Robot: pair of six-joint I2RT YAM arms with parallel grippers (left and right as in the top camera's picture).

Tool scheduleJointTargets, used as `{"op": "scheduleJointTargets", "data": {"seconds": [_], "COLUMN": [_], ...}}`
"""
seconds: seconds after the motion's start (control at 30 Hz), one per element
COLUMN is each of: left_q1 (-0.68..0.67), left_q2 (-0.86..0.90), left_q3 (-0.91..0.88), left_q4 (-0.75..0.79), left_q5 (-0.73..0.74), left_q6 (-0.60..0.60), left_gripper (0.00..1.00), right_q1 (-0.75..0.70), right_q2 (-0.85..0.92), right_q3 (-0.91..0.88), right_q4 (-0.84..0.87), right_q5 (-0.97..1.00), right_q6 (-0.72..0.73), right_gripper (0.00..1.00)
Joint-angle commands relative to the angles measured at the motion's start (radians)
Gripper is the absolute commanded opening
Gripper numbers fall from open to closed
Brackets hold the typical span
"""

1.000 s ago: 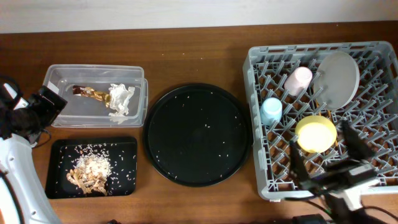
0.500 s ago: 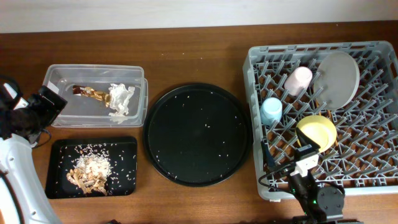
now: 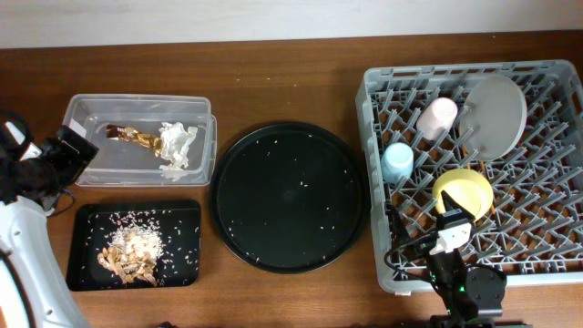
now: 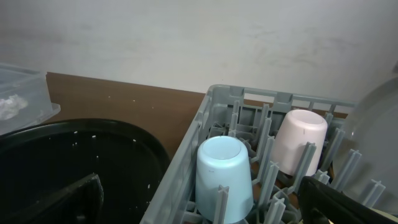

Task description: Sort waste into correct bins and load items into the dishwasher rack

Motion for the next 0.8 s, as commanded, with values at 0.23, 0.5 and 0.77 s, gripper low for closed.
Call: {"op": "scheduleJointTargets", "data": {"seconds": [0.23, 0.5, 0.77], "left_q1": [0.006, -0.243, -0.737], "left_q2": [-0.011, -0.196, -0.569], "left_q3": [-0.002, -0.002, -0.166], "left_q4": [0.001, 0.001, 0.001], "left_q5": [0.0, -0.001, -0.14], "left_q6": [0.016, 0.016, 0.016], "left_gripper": [0.99, 0.99, 0.99], "right_q1": [-0.004, -0.004, -0.004], "right_q2": [-0.008, -0.008, -0.008], "right_q3": [-0.005, -0.005, -0.005], "right_q4": [-0.006, -0.006, -0.006], "right_q5": [0.009, 0.009, 0.009], "right_q6": [0.009, 0.009, 0.009], "right_gripper": [0.98, 0.98, 0.98]}}
